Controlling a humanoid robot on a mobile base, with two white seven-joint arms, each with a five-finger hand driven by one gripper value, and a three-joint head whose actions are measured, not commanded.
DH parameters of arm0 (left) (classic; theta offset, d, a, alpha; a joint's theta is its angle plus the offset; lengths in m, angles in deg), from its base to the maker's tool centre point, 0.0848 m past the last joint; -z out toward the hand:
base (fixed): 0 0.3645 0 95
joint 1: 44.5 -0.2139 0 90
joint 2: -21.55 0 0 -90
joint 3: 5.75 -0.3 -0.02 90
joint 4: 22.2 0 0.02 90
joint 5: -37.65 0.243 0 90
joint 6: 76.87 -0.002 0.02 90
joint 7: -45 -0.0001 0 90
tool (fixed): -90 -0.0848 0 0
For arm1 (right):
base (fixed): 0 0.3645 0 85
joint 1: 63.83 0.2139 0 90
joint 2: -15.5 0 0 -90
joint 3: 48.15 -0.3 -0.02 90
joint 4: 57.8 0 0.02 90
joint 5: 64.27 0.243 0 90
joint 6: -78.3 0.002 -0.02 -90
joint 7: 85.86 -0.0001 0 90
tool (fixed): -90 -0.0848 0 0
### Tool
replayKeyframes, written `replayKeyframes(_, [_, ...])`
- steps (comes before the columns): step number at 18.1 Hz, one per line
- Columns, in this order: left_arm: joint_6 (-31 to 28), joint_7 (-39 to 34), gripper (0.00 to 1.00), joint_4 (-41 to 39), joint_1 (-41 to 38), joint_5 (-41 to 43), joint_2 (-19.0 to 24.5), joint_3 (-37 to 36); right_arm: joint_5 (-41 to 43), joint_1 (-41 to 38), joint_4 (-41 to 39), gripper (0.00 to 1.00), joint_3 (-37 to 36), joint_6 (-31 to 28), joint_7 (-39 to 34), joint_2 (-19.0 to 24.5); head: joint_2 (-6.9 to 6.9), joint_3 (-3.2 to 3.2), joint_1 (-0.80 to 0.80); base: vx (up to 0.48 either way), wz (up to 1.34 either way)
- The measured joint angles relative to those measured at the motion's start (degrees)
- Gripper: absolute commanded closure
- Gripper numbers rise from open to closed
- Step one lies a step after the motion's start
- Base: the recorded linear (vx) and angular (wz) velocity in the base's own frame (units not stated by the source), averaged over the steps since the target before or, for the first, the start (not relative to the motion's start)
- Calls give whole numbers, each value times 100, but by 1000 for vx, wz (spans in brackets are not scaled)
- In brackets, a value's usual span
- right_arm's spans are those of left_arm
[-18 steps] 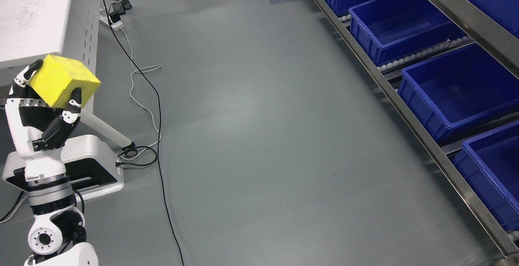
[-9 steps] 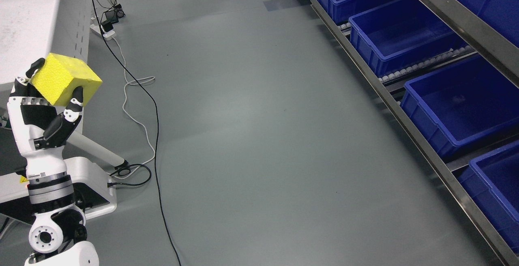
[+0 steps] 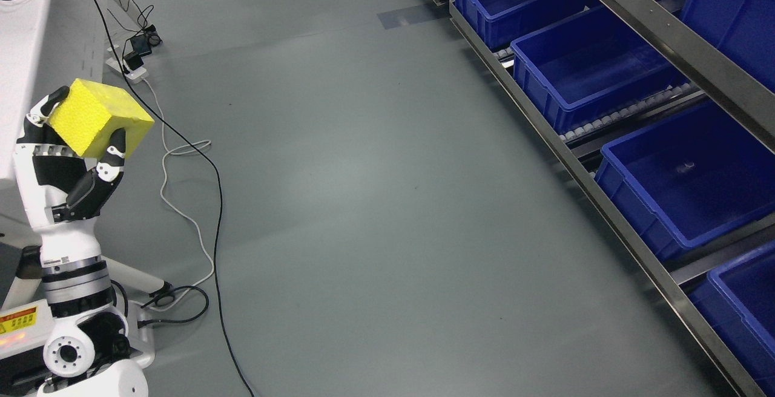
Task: Move yellow foam block to right shelf middle
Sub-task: 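Carry the cube in the left hand toward the blue bin rack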
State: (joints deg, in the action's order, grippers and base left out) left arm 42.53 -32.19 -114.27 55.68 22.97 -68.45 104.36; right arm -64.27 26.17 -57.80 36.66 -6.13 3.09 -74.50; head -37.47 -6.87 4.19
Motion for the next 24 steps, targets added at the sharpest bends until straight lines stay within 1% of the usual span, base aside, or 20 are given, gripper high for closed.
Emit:
replayKeyframes(12, [-30,-3,99,3,-6,0,0,11,0,0,0,0,0,-3,0,0,0,0,0,304,29])
replayKeyframes(15, [-21,-4,99,4,-6,0,0,14,0,0,0,0,0,-3,0,0,0,21,0,378,175])
replayKeyframes(24, [2,-5,99,4,-4,0,0,20,0,0,0,0,0,-16,0,0,0,22,0,341,110])
